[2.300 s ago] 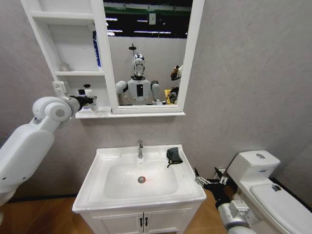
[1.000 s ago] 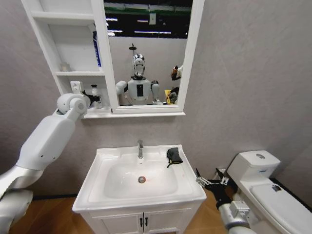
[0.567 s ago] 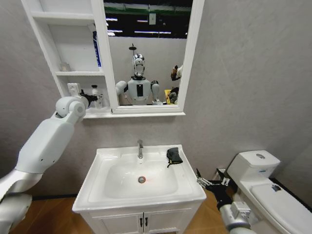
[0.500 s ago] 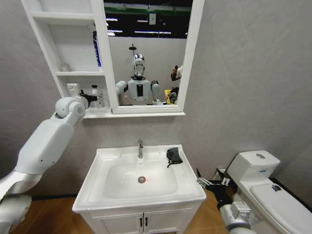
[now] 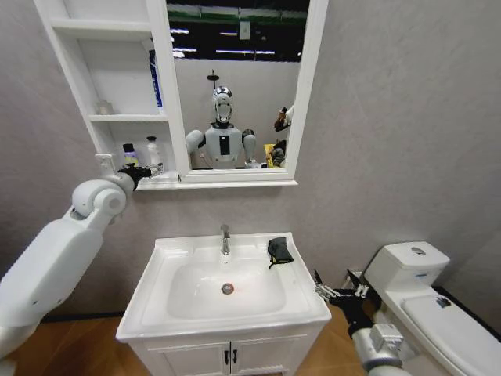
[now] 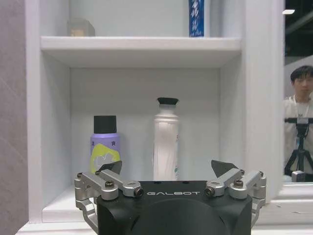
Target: Move facial cleanser and shampoo from washbasin to cabinet, then wipe washbasin with towel.
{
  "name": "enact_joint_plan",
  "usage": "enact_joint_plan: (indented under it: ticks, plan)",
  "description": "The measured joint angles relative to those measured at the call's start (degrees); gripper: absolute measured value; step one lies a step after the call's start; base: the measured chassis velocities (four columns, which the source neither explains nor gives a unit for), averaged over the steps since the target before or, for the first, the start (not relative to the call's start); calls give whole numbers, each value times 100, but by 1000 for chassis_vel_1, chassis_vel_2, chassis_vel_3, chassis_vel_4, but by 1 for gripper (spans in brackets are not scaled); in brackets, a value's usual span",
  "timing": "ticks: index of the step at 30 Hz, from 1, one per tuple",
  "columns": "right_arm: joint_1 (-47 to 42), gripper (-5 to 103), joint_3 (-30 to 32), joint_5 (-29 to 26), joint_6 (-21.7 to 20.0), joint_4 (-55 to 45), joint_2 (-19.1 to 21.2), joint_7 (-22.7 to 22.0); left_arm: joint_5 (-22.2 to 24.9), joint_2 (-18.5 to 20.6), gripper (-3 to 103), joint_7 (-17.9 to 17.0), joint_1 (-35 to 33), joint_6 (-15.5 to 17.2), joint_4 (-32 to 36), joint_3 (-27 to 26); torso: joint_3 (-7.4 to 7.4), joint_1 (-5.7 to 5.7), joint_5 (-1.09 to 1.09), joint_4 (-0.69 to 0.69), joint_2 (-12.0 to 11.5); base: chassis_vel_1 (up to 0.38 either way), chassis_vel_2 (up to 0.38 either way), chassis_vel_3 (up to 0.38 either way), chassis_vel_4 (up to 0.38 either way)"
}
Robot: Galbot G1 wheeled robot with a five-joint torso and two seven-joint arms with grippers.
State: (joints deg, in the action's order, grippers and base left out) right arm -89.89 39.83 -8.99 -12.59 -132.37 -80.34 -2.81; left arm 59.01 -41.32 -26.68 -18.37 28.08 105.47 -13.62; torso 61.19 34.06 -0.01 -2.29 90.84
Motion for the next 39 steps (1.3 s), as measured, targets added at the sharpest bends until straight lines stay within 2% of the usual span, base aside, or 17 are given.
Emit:
enact_joint_plan:
  ticks: [2, 4, 7, 10, 15, 17, 18, 20, 21, 22, 23, 26, 28, 29, 32, 35, 39]
  plan:
    - [-4, 100, -2, 0, 0, -12, -3, 0, -32, 16, 100, -4, -280, -107, 202, -175, 0, 0, 2, 0, 0, 0, 0, 0, 0]
    - [-9, 100, -3, 0, 0, -27, 10, -1, -253, -60, 100, -8, -1505, -435, 834, -907, 0, 0, -1, 1, 0, 0, 0, 0, 0]
    - [-2, 100, -5, -1, 0, -28, 22, -1, -333, -140, 100, 0, -1925, -481, 1048, -1173, 0, 0, -1, 1, 0, 0, 0, 0, 0]
    - [20, 100, -30, -4, -6, -33, 46, 2, -668, -493, 100, 52, -3132, -536, 1690, -1945, -1, 0, 1, -2, 0, 0, 0, 0, 0]
    - [8, 100, -48, -6, -9, -45, 45, 6, -1155, -946, 100, 274, -4249, -610, 2290, -2694, -1, 0, 2, -1, 0, 0, 0, 0, 0]
    - [-35, 100, -50, -7, 4, -37, 47, 16, -1729, -1467, 100, 686, -5143, -840, 2605, -3243, -1, -1, 2, 0, 0, 0, 0, 0, 0]
    - [-35, 100, -50, -7, 4, -37, 47, 16, -1729, -1467, 100, 686, -5143, -840, 2605, -3243, -1, -1, 2, 0, 0, 0, 0, 0, 0]
    - [-57, 100, -57, -8, 28, -16, 44, 25, -2213, -1870, 100, 1061, -5763, -1115, 2662, -3509, -1, -1, 1, -1, 0, 0, 0, 0, 0]
    - [-68, 100, -67, -9, 45, -5, 39, 30, -2611, -2183, 100, 1484, -6180, -1329, 2638, -3705, -1, -1, 1, 1, 1, 0, 0, 0, 0]
    - [-68, 100, -67, -9, 45, -5, 39, 30, -2611, -2183, 100, 1484, -6180, -1329, 2638, -3705, -1, -1, 1, 1, 1, 0, 0, 0, 0]
    - [-83, 100, -79, -10, 60, 0, 46, 39, -3053, -2643, 100, 2217, -6696, -1594, 2541, -4017, -1, -1, 1, 2, 0, 0, 0, 0, 0]
    - [-92, 100, -81, -10, 64, 0, 58, 44, -3197, -2886, 100, 2541, -6952, -1742, 2488, -4198, -1, -1, 0, 1, 0, 0, 0, 0, 0]
    - [-98, 100, -86, -12, 68, 0, 74, 59, -3279, -3442, 100, 3069, -7522, -2087, 2465, -4609, -1, -1, 2, -1, 0, 0, 0, 0, 0]
    - [-98, 100, -86, -12, 68, 0, 74, 59, -3279, -3442, 100, 3069, -7522, -2087, 2465, -4609, -1, -1, 2, -1, 0, 0, 0, 0, 0]
    - [-79, 100, -109, -7, 70, 13, 45, 102, -3447, -4030, 100, 3412, -8219, -2709, 2505, -4761, 0, 0, 2, -1, 0, 0, 0, 0, 0]
    - [-93, 100, -111, 9, 82, 15, 25, 112, -3513, -4296, 100, 3473, -8698, -3052, 2499, -4688, 0, 0, 2, 3, 0, 0, 0, 0, 0]
    - [-146, 100, -110, 42, 132, 9, 31, 142, -3515, -4414, 100, 3472, -8868, -3330, 2387, -4647, 0, 0, 1, 0, 0, 0, 0, 0, 0]
